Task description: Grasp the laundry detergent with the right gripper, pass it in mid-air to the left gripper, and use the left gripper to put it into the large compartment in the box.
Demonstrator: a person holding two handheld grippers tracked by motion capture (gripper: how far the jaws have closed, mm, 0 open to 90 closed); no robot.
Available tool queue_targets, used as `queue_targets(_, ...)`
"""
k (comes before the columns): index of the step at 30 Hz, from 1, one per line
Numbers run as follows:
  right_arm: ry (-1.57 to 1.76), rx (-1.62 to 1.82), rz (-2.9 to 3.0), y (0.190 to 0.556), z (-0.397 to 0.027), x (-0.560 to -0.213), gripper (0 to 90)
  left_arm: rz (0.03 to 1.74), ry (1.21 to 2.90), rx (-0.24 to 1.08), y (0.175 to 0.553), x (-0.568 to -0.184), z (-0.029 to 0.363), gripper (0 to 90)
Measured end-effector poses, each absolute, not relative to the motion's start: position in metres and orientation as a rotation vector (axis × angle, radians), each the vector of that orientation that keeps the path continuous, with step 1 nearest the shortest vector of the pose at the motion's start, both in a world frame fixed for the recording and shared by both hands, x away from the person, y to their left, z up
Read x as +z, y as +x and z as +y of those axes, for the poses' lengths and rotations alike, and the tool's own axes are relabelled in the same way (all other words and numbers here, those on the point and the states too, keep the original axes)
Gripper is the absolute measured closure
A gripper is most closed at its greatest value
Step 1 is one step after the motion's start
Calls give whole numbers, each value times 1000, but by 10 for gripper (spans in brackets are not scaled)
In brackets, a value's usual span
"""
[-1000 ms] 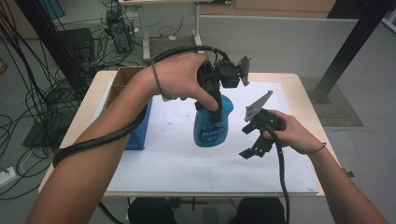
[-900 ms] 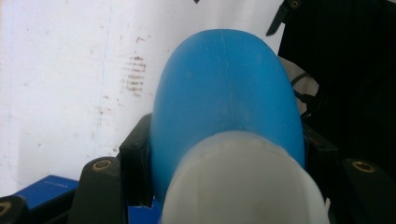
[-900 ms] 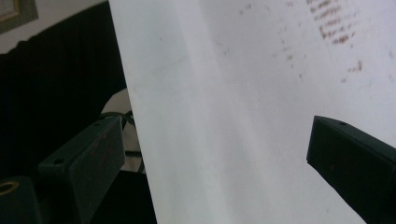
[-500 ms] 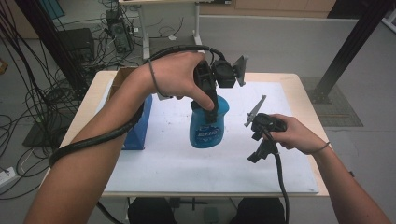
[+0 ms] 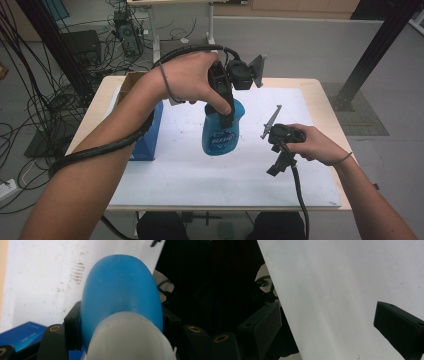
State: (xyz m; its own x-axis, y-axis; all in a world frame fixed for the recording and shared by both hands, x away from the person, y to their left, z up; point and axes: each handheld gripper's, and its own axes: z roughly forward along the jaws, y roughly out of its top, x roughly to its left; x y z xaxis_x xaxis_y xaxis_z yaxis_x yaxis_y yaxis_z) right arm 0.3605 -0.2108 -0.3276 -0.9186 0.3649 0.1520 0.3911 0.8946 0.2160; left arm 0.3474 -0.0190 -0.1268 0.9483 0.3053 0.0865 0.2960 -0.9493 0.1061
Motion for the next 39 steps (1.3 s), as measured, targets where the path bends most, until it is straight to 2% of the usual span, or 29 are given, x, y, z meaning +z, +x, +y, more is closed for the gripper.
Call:
queue_targets(6, -590, -387, -2953, 362, -210, -329, 76, 655, 2961, 177, 355, -117, -15, 379)
queue_targets(22, -601, -402, -2960, 365, -208, -332, 77, 1029, 2816, 241, 373, -101, -1, 378)
queue_targets(39, -618, -411, -2953, 364, -206, -334, 62, 1236, 2720, 278, 392, -79, 34, 378)
